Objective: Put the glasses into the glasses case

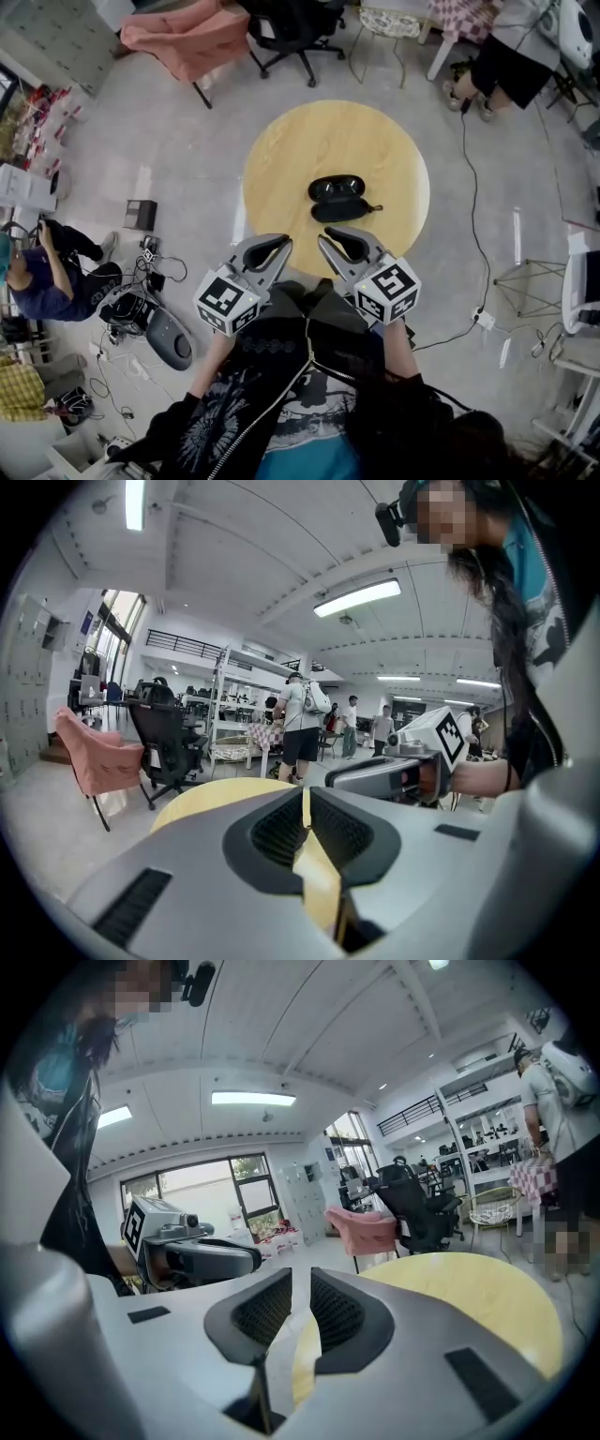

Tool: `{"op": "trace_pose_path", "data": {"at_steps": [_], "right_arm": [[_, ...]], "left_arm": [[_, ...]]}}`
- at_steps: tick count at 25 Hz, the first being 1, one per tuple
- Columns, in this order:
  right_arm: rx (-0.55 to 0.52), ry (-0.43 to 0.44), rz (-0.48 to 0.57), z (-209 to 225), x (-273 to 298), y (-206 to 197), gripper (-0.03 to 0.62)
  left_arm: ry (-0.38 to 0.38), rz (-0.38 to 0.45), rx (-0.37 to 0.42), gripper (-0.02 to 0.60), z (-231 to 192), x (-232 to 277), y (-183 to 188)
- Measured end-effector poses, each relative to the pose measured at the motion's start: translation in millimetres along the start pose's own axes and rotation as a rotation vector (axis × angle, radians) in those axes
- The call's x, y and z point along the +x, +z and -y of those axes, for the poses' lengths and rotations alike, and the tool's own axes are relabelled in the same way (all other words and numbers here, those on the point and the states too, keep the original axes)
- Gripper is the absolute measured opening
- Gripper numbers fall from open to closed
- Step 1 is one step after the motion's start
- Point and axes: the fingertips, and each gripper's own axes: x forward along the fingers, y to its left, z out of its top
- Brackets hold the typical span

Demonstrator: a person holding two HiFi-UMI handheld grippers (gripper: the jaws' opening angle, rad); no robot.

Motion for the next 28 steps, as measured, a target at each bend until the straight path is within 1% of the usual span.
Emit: {"op": "trace_pose_path", "data": {"at_steps": [5, 10, 16, 20, 24, 28], "right_arm": [[-0.016, 0.000, 0.012, -17.5, 4.0, 4.5, 0.069], [-0.022, -0.011, 0.031, -53.1, 10.7, 7.7, 0.067], [0.000, -0.055, 0.068, -116.5, 25.0, -0.8, 0.066], [0.028, -0.086, 0.087, -170.0, 28.0, -15.7, 0.064], [0.038, -0.112, 0.066, -213.9, 29.0, -36.3, 0.064], [0.028, -0.120, 0.047, -245.5, 26.6, -44.8, 0.064]], "left_arm": [[0.009, 0.025, 0.017, 0.029, -0.9, -18.1, 7.1], [-0.004, 0.056, 0.024, 0.028, 0.9, -54.3, 4.4], [-0.030, 0.066, 0.048, 0.029, 2.6, -123.3, -19.1], [-0.058, 0.075, 0.042, 0.029, 8.7, -175.7, -39.4], [-0.091, 0.075, 0.029, 0.029, 19.5, -213.1, -58.8], [-0.110, 0.092, 0.021, 0.029, 29.9, -237.0, -66.3]]}}
